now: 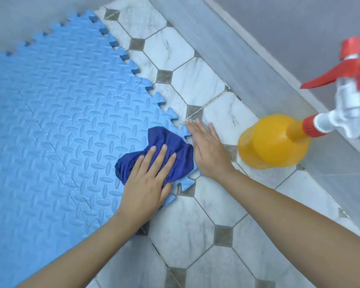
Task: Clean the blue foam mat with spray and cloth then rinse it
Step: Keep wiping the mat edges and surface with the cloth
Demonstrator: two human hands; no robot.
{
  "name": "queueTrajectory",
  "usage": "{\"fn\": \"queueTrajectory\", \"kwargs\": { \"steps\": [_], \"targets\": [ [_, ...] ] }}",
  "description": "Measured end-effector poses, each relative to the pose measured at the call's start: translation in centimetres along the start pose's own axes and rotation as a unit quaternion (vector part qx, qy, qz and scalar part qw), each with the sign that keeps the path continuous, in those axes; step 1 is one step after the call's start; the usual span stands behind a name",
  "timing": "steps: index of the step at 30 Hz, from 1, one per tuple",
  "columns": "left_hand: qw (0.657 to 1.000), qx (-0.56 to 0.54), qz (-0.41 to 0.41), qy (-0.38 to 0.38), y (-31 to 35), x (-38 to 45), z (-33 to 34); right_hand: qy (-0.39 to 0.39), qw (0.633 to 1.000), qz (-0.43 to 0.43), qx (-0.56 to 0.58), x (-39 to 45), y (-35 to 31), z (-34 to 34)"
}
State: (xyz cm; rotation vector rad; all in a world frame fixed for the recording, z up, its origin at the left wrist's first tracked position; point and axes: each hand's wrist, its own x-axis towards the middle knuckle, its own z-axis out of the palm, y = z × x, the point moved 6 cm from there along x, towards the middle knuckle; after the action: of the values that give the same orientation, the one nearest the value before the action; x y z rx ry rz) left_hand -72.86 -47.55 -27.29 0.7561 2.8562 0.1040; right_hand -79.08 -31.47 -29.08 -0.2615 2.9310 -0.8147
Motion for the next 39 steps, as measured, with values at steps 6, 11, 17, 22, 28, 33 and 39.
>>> {"fn": "queueTrajectory", "kwargs": {
  "steps": [6,11,17,22,28,33,39],
  "targets": [
    [0.995,-0.095,-0.022,0.019,0.8,-0.1,-1.3,-0.029,0.998,0.045,0.045,-3.9,-0.3,-1.5],
    [0.973,-0.224,-0.025,0.049,5.2,0.5,-4.7,0.041,0.99,0.125,0.055,-14.0,0.6,-3.3],
    [0.996,-0.083,0.015,0.004,13.8,1.9,-5.6,0.123,0.951,0.284,0.023,-21.4,6.5,-7.5],
    [0.998,-0.058,-0.006,0.008,12.6,2.5,-5.9,0.156,0.939,0.305,-0.033,-22.4,8.8,-9.9],
    [0.998,-0.026,-0.04,0.034,8.8,2.3,-5.8,0.124,0.965,0.225,-0.05,-21.4,4.5,-8.9],
    [0.99,-0.035,-0.128,0.057,2.1,1.5,-6.7,0.089,0.991,0.057,-0.085,-15.1,-2.6,-8.1],
    [0.94,-0.087,-0.295,0.146,-10.8,-1.1,-12.1,-0.014,0.98,-0.036,-0.193,-0.3,-9.0,-10.6]
  ]
}}
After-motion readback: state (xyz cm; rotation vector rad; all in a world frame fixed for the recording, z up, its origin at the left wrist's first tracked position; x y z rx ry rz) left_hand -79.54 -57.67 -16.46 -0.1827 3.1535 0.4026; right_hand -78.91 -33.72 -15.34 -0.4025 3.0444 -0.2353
